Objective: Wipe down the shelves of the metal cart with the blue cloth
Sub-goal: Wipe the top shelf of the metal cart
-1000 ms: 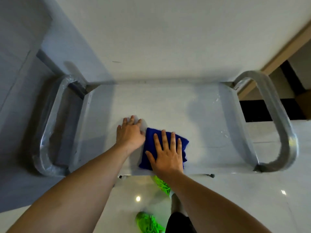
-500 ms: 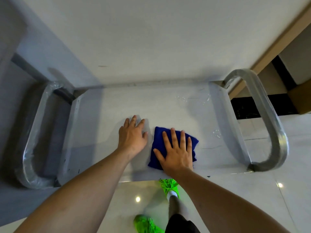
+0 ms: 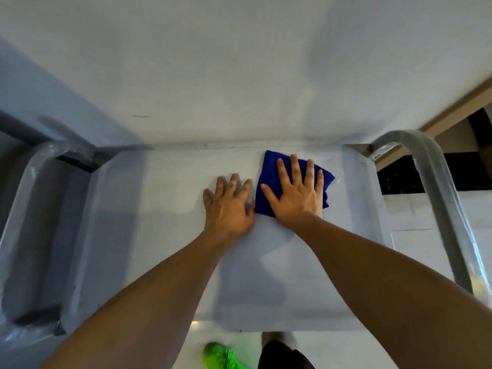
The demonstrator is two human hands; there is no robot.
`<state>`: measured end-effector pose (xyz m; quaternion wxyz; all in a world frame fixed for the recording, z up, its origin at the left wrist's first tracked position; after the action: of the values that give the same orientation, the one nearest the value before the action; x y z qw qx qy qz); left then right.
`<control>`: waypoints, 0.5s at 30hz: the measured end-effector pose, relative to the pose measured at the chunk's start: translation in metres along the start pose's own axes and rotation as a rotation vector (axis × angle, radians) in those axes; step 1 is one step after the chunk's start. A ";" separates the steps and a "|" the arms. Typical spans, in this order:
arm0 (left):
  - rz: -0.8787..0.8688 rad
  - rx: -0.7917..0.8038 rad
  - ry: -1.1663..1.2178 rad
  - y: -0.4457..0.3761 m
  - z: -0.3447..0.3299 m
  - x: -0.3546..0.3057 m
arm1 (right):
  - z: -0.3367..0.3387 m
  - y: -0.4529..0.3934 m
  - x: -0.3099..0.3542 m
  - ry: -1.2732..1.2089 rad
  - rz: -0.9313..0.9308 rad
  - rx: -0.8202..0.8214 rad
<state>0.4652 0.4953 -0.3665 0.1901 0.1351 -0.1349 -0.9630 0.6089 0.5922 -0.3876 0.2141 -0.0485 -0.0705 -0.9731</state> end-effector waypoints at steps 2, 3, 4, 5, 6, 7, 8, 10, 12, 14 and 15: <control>0.011 -0.005 0.028 -0.001 -0.006 0.002 | 0.002 -0.013 -0.005 0.008 0.018 -0.009; 0.014 -0.015 0.039 -0.001 -0.008 0.004 | 0.002 -0.017 -0.006 0.010 0.027 -0.013; 0.015 -0.022 0.047 0.000 -0.010 0.006 | 0.002 -0.020 -0.007 0.011 0.031 -0.016; 0.017 -0.027 0.050 0.001 -0.012 0.008 | 0.001 -0.021 -0.006 0.013 0.033 -0.020; 0.019 -0.030 0.050 0.001 -0.013 0.009 | 0.001 -0.022 -0.006 0.017 0.032 -0.024; 0.022 -0.029 0.048 0.001 -0.013 0.009 | 0.001 -0.022 -0.006 0.022 0.032 -0.027; 0.026 -0.022 0.046 0.000 -0.013 0.010 | 0.001 -0.021 -0.005 0.028 0.032 -0.025; 0.041 0.004 0.041 -0.002 -0.012 0.009 | 0.002 -0.019 -0.005 0.036 0.032 -0.014; 0.051 0.042 0.025 -0.004 -0.010 0.008 | 0.002 -0.012 -0.003 0.034 0.024 0.004; 0.047 0.072 0.004 -0.006 -0.005 0.008 | 0.002 0.005 0.000 0.019 0.014 0.018; 0.043 0.081 -0.007 -0.005 -0.002 0.008 | 0.001 0.017 0.002 0.010 0.010 0.021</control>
<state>0.4575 0.4964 -0.3718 0.2047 0.1362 -0.1773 -0.9530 0.6144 0.5766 -0.3846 0.2199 -0.0416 -0.0795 -0.9714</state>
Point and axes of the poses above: each hand's wrist, its own y-axis away from the middle knuckle, its own z-axis out of the back of the hand, x = y × z, the point moved 3 cm from there along -y, towards the middle knuckle, and after that the axes turned 5 degrees about -x, right-handed, at the moved point
